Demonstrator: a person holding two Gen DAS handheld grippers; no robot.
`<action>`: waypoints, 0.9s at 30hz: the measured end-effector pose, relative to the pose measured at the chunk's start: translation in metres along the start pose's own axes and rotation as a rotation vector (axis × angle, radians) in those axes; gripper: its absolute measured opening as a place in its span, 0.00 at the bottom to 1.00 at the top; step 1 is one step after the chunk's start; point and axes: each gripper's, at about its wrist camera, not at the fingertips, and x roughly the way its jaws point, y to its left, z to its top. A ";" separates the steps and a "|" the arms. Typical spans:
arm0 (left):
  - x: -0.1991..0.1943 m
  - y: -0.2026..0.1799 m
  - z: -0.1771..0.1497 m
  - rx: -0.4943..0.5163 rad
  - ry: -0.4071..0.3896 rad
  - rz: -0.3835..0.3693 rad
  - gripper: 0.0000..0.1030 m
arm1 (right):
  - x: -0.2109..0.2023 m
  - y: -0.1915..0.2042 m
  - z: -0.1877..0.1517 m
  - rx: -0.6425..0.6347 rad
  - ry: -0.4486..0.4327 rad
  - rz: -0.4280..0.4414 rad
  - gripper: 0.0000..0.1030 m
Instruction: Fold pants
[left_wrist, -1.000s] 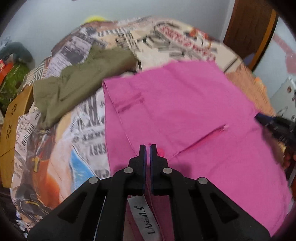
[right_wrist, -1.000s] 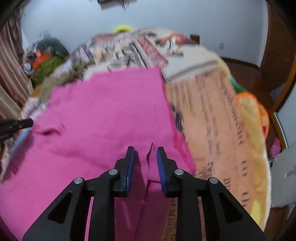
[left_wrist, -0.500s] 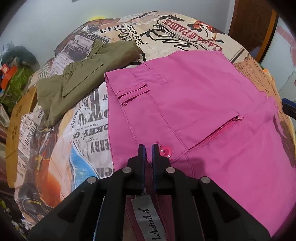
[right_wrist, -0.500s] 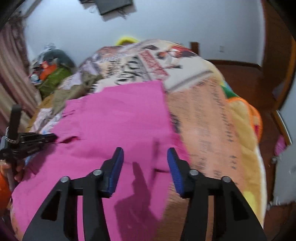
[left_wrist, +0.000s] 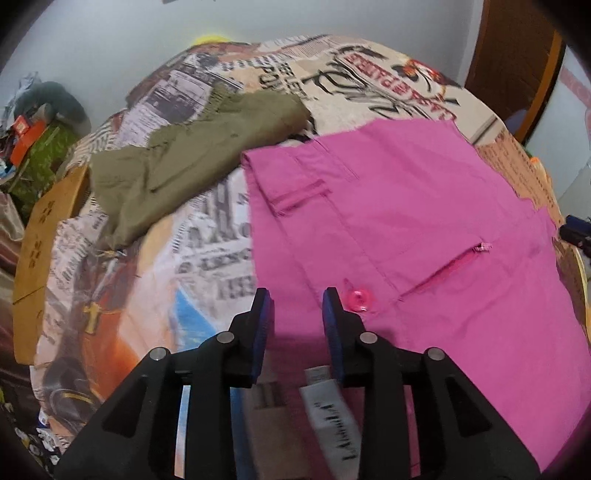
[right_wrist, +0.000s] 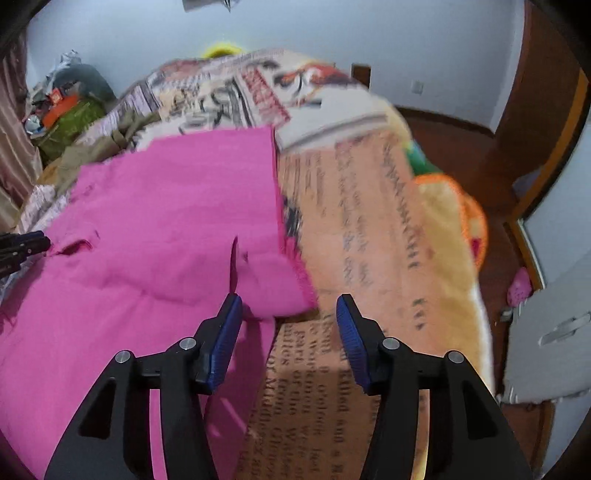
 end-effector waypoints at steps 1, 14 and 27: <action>-0.003 0.004 0.003 -0.008 -0.007 0.002 0.33 | -0.005 -0.002 0.003 0.004 -0.017 0.006 0.49; 0.007 0.050 0.071 -0.106 -0.072 -0.040 0.56 | 0.007 0.016 0.089 0.009 -0.130 0.135 0.53; 0.073 0.044 0.092 -0.073 -0.014 -0.072 0.56 | 0.094 0.016 0.138 -0.046 -0.045 0.135 0.53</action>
